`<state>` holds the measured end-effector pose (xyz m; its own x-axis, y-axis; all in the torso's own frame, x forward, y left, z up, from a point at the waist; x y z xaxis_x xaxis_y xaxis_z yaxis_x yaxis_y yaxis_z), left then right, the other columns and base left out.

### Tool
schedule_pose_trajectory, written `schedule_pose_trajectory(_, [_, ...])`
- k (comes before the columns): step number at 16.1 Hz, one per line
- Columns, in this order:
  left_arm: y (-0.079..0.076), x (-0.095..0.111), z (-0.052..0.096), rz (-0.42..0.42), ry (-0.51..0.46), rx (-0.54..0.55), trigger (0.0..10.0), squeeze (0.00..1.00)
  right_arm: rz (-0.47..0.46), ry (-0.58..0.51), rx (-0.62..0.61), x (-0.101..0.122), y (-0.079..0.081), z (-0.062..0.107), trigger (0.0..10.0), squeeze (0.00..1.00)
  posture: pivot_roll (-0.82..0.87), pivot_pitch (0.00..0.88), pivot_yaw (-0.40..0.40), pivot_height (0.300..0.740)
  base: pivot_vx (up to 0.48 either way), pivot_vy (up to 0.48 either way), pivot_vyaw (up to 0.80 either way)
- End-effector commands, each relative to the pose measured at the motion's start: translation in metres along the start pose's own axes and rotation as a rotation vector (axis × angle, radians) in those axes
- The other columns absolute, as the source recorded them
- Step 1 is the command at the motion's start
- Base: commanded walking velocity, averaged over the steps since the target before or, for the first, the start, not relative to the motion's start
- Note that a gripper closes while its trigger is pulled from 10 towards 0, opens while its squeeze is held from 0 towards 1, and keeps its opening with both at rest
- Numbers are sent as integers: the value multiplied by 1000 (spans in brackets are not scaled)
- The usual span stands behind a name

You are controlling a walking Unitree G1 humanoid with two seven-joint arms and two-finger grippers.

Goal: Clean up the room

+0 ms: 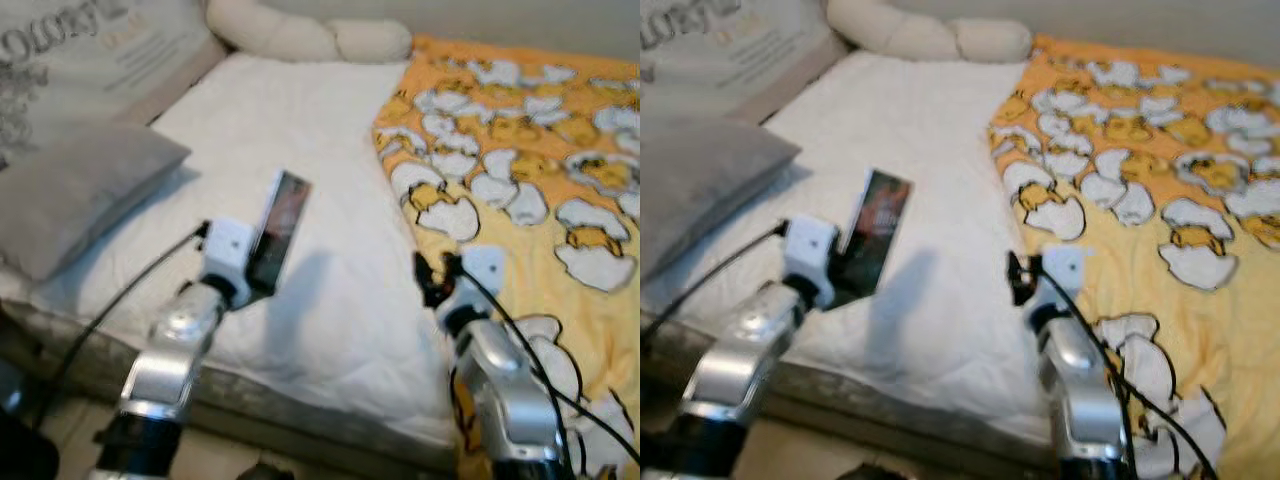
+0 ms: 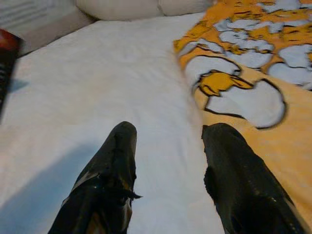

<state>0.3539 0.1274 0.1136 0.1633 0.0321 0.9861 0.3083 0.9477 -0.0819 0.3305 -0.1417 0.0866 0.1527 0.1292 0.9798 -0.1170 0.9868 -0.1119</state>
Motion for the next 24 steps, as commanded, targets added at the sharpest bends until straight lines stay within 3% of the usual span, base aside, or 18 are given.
schedule_pose_trajectory(1, [-11, 20, -3, -18, -72, -32, 10000, 0, -1, 9, -30, -1, -10, 2, 10000, 0, -45, 0, 53, 740, 0, 480, -800])
schedule_pose_trajectory(13, [0, 18, 6, -35, -61, 4, 10000, 0, 34, 25, 50, -6, 5, 0, 10000, 0, -23, 0, 49, 740, 0, 480, -52])
schedule_pose_trajectory(17, [0, 18, 8, -37, -59, 6, 10000, 0, 36, 29, 53, -8, 2, 0, 10000, 0, -16, 0, 47, 740, 0, 480, 0])
schedule_pose_trajectory(22, [-3, 25, 9, -74, -83, -12, 10000, 0, 27, 46, 50, -13, 0, 2, 10000, 0, -16, 0, 44, 740, 0, -288, 0])
schedule_pose_trajectory(24, [0, 22, 9, -46, -75, 7, 10000, 0, 27, 46, 52, -13, 1, 1, 10000, 0, -15, 0, 44, 740, 0, -240, 0])
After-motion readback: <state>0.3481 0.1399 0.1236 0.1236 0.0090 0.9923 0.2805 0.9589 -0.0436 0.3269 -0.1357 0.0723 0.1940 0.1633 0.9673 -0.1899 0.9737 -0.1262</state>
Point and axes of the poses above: a point about 5 cm out from each wrist's last joint towards the gripper, its own z axis pointing back from the gripper into the wrist, its own x axis along the axis of the wrist's last joint, y = z × x, the point moved 6 cm from there along -z, pointing out of the wrist towards the gripper, and after that the axes turned 13 degrees about z, right-handed, at the moved point
